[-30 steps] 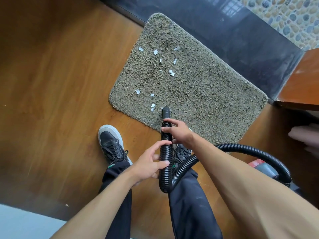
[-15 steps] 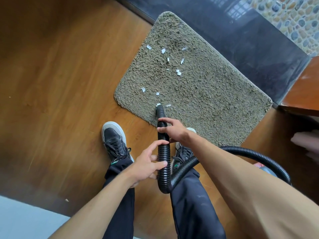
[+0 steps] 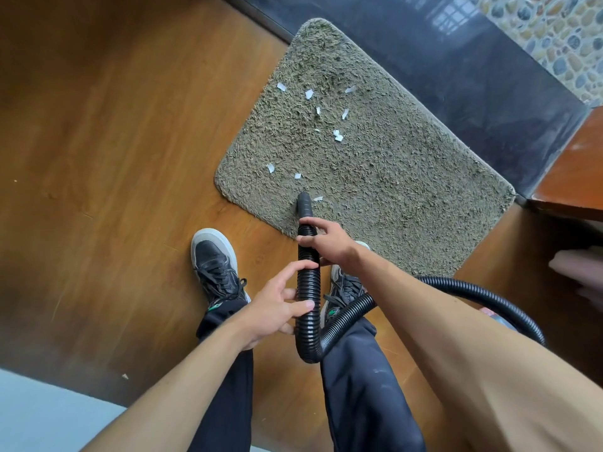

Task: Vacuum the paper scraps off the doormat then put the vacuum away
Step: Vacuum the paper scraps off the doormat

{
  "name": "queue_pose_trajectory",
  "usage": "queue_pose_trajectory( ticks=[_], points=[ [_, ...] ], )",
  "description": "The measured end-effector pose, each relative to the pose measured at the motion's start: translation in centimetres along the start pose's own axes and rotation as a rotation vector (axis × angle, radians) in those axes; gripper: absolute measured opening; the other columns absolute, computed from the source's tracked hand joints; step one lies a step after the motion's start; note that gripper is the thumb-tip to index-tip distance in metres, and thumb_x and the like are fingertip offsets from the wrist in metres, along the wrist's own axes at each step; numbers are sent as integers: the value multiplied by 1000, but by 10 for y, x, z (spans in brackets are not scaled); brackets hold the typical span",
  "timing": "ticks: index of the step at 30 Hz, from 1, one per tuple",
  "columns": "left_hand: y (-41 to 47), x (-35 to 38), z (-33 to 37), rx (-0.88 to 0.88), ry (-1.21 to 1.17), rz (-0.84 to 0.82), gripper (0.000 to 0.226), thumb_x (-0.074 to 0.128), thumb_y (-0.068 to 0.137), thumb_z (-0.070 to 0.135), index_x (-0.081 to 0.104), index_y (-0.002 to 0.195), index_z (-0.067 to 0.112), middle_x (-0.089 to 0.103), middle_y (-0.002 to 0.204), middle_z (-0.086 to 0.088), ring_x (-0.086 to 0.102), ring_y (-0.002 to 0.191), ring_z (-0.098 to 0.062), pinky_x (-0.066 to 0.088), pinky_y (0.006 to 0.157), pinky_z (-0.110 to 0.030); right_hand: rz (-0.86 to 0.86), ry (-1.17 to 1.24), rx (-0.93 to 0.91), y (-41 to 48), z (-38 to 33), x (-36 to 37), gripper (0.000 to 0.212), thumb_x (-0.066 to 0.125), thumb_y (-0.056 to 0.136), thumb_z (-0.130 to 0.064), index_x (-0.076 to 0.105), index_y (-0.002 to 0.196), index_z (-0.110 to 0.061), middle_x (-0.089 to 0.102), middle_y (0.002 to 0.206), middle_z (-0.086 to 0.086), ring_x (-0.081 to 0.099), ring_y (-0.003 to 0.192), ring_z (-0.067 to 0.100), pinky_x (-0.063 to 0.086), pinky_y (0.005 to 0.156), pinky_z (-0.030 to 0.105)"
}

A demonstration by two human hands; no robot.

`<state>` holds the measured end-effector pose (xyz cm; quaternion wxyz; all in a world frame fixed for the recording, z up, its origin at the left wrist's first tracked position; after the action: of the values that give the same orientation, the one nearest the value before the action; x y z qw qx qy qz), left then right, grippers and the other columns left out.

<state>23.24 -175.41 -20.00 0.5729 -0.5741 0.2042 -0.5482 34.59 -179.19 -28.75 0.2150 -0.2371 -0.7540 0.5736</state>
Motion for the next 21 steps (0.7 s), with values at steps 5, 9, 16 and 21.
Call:
queue_pose_trajectory(
  ticks=[5,9,16,21],
  points=[
    [8,11,7,-20,44,-40,56,58,96,5,49,126,51,72,111,-9,72,96,-22,60,71,-39,58,103,18,-5,10,-22,48,65,91,-9,54,134,-25,65,108,9,67,77,17,56,56,30],
    [12,18,13,-26,74,-59,56,57,96,4,49,128,50,71,111,-8,69,91,-15,58,77,-43,75,167,30,-8,18,-35,47,65,92,-7,53,135,-23,65,98,4,67,73,16,56,54,30],
    [14,15,24,-34,96,-53,56,55,96,3,48,128,48,70,101,-4,68,87,-15,58,73,-41,84,143,-4,-5,2,-38,49,65,91,-8,54,134,-26,66,107,8,69,80,19,59,60,35],
    [14,3,27,-44,93,-31,55,55,97,3,47,128,48,72,101,-8,70,85,-17,59,71,-43,49,39,-33,0,-17,-24,49,63,93,-8,50,137,-25,64,116,13,67,85,21,60,75,46]
  ],
)
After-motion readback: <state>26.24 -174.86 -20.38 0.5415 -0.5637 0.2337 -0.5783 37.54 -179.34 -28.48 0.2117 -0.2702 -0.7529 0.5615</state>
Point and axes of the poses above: each hand's wrist, its own y-axis towards the middle knuckle, its own x-axis out of the palm, z = x × y, the point moved 10 cm from there along y, towards the middle knuckle
